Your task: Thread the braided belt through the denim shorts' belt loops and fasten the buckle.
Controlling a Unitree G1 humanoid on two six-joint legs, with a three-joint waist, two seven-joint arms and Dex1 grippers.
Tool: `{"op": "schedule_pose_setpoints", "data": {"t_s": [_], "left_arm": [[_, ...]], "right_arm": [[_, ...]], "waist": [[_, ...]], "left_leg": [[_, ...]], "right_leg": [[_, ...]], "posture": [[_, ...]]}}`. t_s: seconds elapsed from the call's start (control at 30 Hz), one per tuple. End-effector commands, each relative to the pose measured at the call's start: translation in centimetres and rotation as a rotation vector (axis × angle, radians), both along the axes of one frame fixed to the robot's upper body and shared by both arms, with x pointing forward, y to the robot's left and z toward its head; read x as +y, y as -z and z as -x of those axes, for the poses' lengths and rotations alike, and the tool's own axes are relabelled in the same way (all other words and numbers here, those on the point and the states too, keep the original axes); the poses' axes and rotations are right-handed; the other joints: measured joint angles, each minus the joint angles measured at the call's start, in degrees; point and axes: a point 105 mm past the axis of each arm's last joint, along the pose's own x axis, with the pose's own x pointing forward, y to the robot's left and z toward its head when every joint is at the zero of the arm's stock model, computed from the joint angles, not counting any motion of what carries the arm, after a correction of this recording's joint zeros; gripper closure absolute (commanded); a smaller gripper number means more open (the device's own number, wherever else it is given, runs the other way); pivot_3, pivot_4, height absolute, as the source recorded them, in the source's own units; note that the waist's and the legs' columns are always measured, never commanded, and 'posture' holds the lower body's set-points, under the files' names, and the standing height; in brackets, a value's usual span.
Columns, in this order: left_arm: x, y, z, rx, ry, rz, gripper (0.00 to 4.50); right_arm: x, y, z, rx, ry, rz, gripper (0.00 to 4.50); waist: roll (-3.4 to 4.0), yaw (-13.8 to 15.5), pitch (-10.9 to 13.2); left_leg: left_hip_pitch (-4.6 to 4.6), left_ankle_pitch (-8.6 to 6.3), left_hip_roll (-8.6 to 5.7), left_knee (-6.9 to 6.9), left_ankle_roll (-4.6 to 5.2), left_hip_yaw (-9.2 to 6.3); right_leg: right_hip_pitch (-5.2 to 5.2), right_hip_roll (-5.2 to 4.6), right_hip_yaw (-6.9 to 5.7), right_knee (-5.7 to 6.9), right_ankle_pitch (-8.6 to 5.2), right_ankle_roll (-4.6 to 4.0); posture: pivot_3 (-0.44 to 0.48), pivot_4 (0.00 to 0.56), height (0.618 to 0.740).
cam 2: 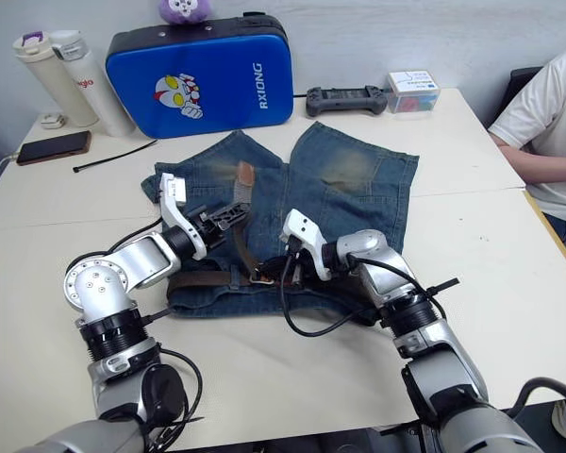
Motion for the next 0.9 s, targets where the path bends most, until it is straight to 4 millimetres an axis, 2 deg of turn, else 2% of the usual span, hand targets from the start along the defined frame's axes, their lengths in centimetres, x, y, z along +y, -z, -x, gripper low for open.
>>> {"op": "schedule_pose_setpoints", "data": {"t_s": [0.03,0.2,0.67,0.9], "left_arm": [[0.5,-1.0,0.7,-0.058,0.006,-0.003,4.50],[1.2,-0.6,0.8,-0.054,-0.011,-0.015,4.50],[1.0,-0.9,0.8,-0.065,-0.014,-0.012,4.50],[1.0,-0.8,0.8,-0.063,-0.014,-0.011,4.50]], "right_arm": [[0.2,-2.1,0.4,-0.001,-0.030,-0.077,4.41],[-0.2,-2.1,0.0,-0.010,-0.014,-0.060,4.41],[0.8,-0.1,-0.7,-0.004,0.005,-0.008,4.41],[1.7,-0.4,-0.3,-0.019,-0.033,-0.016,4.41]], "waist": [[0.00,0.0,0.0],[0.00,0.1,0.0],[0.00,0.0,0.0],[0.00,-0.1,0.0]], "left_leg": [[-0.01,0.00,0.00,0.00,0.00,0.00],[-0.02,0.00,-0.01,0.01,0.00,0.00],[-0.02,0.00,0.00,0.01,0.00,0.00],[-0.01,0.00,0.01,0.00,0.00,0.01]], "right_leg": [[0.00,0.00,0.00,0.00,0.00,0.00],[0.01,-0.01,0.00,-0.02,0.01,-0.01],[-0.01,0.00,0.00,-0.01,0.01,-0.01],[-0.01,0.01,0.00,0.00,0.01,-0.02]], "posture": [[0.000,0.150,0.740],[0.000,0.150,0.740],[0.000,0.150,0.740],[0.000,0.150,0.740]]}}
